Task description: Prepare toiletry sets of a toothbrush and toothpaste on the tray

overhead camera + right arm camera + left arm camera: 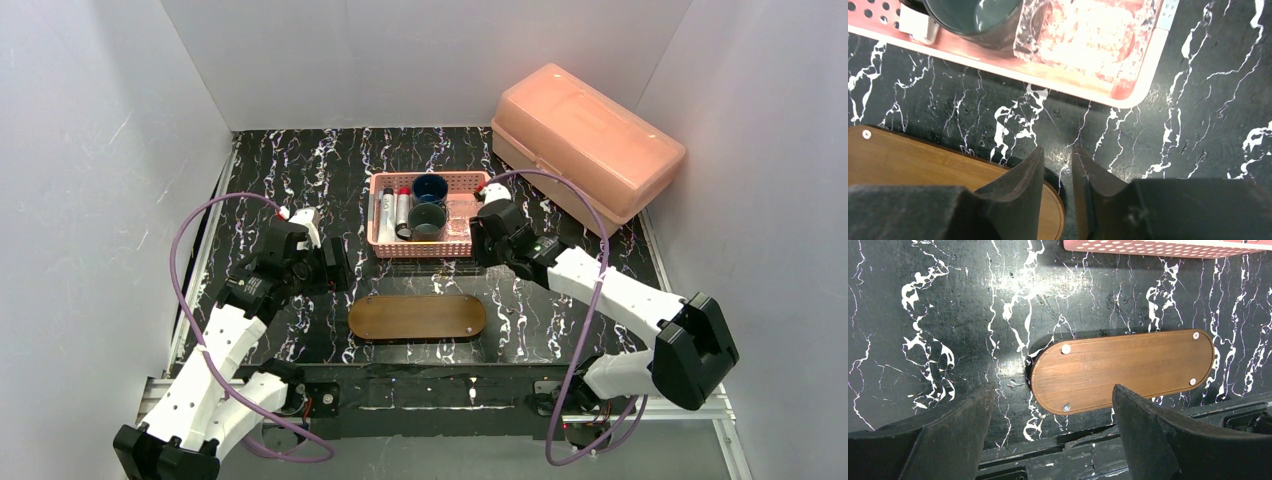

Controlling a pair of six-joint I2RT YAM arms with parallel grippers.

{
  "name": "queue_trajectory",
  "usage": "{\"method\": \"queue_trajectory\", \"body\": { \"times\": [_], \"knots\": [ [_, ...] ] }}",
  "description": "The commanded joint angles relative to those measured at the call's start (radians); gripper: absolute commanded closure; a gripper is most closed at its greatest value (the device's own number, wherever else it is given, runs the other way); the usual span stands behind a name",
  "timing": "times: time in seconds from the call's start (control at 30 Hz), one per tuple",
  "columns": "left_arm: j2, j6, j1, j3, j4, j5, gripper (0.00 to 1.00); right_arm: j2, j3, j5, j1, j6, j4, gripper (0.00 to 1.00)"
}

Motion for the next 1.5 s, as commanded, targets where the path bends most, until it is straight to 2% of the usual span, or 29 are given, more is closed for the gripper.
{"method": "queue_trajectory", "body": {
  "times": [0.0,0.23,0.53,0.93,1.17,1.2,1.23,1.47],
  "knots": [
    [-0.019,0.007,-0.005,-0.007,-0.018,-0.01,0.13,0.034,0.117,0.027,0.006,-0.041,-0.051,0.62],
    [-0.028,0.023,-0.005,0.039,-0.058,0.02,0.12,0.119,0.275,0.018,0.012,-0.07,-0.088,0.53],
    [-0.051,0.027,-0.006,-0.013,-0.06,0.091,0.09,0.269,0.441,0.012,0.061,-0.082,-0.106,0.47],
    [-0.075,0.031,-0.005,-0.049,-0.027,0.123,0.08,0.514,0.657,-0.029,0.101,-0.148,-0.136,0.45],
    [-0.081,0.031,-0.006,-0.051,-0.027,0.119,0.07,0.604,0.725,-0.042,0.101,-0.195,-0.166,0.46],
    [-0.081,0.031,-0.005,-0.051,-0.027,0.119,0.07,0.612,0.725,-0.043,0.101,-0.2,-0.165,0.37],
    [-0.081,0.031,-0.005,-0.051,-0.027,0.119,0.07,0.62,0.723,-0.048,0.101,-0.206,-0.158,0.45],
    [-0.082,0.03,-0.004,-0.053,-0.027,0.118,0.07,0.694,0.776,-0.081,0.101,-0.256,-0.177,0.49]
  ]
}}
